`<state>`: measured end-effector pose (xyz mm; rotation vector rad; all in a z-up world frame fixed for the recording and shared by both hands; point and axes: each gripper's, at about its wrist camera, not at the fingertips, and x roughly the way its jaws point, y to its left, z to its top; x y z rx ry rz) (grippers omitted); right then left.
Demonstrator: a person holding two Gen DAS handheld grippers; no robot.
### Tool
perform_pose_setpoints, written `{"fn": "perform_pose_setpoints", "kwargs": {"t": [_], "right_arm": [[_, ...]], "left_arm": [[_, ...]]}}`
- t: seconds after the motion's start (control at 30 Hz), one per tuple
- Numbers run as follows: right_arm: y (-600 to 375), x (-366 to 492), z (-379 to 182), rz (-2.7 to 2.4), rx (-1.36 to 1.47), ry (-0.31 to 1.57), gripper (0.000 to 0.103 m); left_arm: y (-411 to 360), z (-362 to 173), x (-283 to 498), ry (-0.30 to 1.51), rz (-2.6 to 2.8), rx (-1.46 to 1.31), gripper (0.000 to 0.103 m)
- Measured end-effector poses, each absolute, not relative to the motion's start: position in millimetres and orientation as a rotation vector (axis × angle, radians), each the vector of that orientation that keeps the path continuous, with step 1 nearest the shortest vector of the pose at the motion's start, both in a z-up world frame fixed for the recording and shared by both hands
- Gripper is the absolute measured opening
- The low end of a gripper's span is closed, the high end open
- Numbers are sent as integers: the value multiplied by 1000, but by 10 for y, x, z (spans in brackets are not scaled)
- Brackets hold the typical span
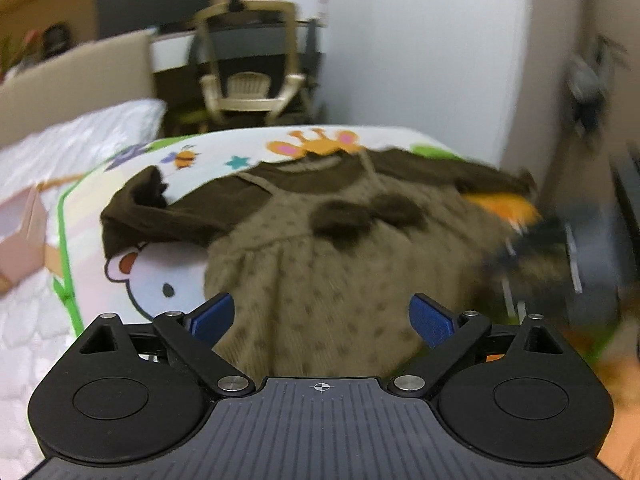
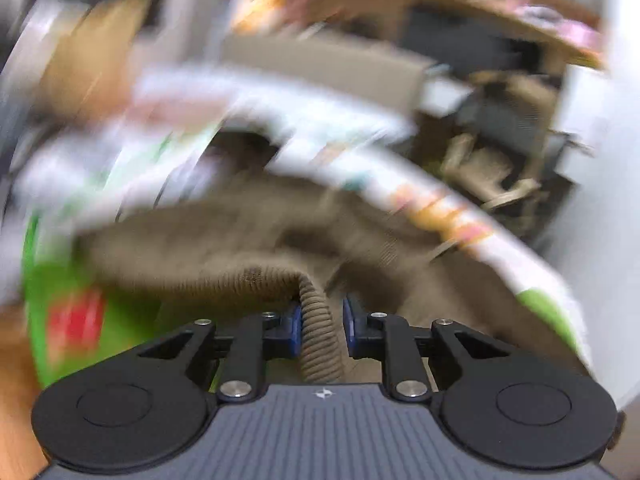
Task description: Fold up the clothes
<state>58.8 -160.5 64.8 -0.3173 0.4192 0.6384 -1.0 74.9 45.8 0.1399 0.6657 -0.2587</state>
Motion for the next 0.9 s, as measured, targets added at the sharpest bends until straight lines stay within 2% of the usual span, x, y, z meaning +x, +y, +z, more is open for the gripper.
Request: {"fn": "perform_pose_setpoints", "kwargs": {"t": [0.03,0.07,0.1,0.17,0.23,0.4,0.6,0.67,0.7,0.73,0.77,0.83,0.87,0.9], "right_arm": [[-1694,591,776,629,-277,387,21],[-1784,576,888,626,-245,356,29],[-1861,543,967,624,-229,332,44],[-2018,432,1039,614,-230,301,58],[-2192,336,1023,586,-235,310,59],[-2594,141,656,540,-230,453,72],[-2692,-28,51,497,-221,616,73],[-2704,-23,-34,483,-183,630,73],[-2685,-16,-42,479,-190,627,66],[-2667,-8,-49,475,-196,624,59],[-2649,0,-57,472,-203,621,44],[-2612,16,-72,465,-216,616,28],[-2594,24,-80,461,-222,613,14],[-2580,33,-53,462,-233,604,11]], "left_arm": [[715,414,-45,670,-263,173,98],[684,367,-73,675,-265,204,98],[669,308,-82,688,-262,228,98],[659,185,-77,720,-248,262,98],[682,67,-59,751,-222,273,98],[803,-123,-19,792,-180,255,98],[918,-191,15,791,-173,174,98],[955,-201,19,787,-175,133,94],[974,-206,20,785,-176,112,90],[992,-211,22,782,-178,91,81],[999,-221,11,781,-181,78,78],[985,-225,-28,767,-179,79,74],[977,-227,-48,759,-177,82,64],[962,-213,-55,750,-177,88,54]]}}
